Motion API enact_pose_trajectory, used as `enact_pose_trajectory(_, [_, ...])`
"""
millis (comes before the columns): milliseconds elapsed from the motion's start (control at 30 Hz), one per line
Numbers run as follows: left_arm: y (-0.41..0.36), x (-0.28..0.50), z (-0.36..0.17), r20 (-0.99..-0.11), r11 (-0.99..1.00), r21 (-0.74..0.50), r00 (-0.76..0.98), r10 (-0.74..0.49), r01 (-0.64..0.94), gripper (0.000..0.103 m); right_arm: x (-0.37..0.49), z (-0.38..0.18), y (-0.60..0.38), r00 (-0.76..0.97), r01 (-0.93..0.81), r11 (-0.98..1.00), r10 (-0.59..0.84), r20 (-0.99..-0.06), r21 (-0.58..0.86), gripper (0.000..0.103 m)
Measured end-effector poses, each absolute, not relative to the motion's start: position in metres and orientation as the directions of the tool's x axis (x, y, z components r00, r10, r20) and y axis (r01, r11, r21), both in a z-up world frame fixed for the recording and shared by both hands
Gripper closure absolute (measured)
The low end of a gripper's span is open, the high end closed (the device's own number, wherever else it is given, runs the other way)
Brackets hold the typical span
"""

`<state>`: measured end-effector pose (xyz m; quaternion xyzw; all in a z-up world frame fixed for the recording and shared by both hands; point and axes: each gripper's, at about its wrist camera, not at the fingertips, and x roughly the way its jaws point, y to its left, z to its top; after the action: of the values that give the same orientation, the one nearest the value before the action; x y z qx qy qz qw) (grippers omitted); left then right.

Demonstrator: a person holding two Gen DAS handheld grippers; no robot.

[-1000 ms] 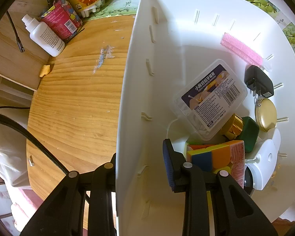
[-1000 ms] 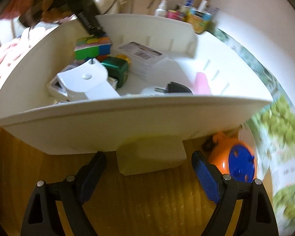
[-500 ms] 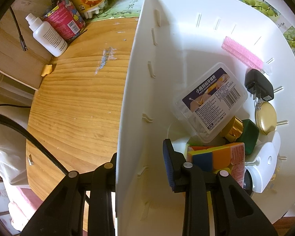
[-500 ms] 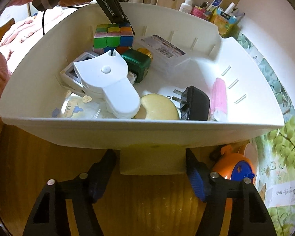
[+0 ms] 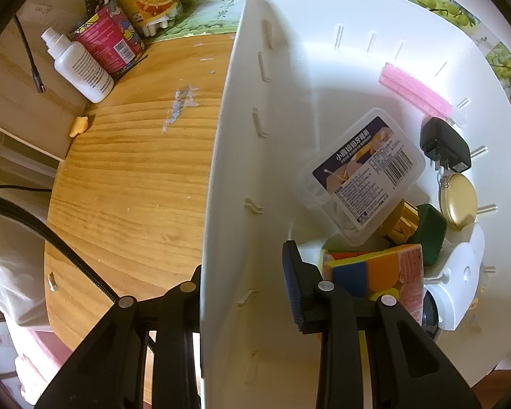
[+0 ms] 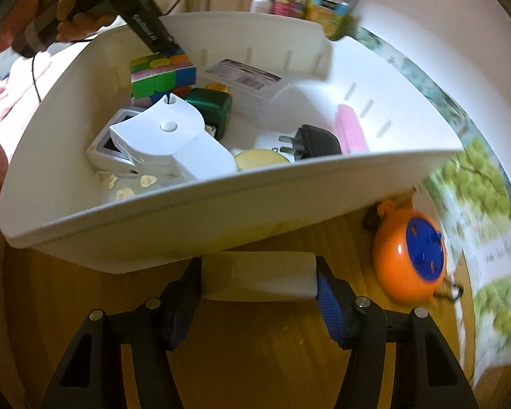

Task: Organize rigid objects
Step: 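Grasp the beige block beside the tray base with the right tool, then carry the beige block into the tray and open the right tool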

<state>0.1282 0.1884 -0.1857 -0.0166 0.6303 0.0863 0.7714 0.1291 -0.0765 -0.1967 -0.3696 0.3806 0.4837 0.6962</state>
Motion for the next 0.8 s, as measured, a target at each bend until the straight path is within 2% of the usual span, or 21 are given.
enact_pose_trajectory(500, [0.184,0.116,-0.187,-0.983,0.997,0.044,0.176,0.055,-0.064,0.07,0.087,-0.193,-0.103,0.387,-0.765,0.629,0.278,-0.879,-0.139,0.04])
enact_pose_trajectory(667, [0.192,0.114,-0.19,-0.988,0.995,-0.021,0.157,-0.006,-0.094,0.07,0.076,-0.192,-0.116,0.427,-0.655,0.744,0.215,-0.878,-0.136,0.04])
enact_pose_trajectory(800, [0.19,0.112,-0.192,-0.99,0.997,-0.024,0.143,-0.014,-0.067,0.07,0.067,-0.191,-0.128,0.455,-0.528,0.84,0.16,-0.876,-0.121,0.04])
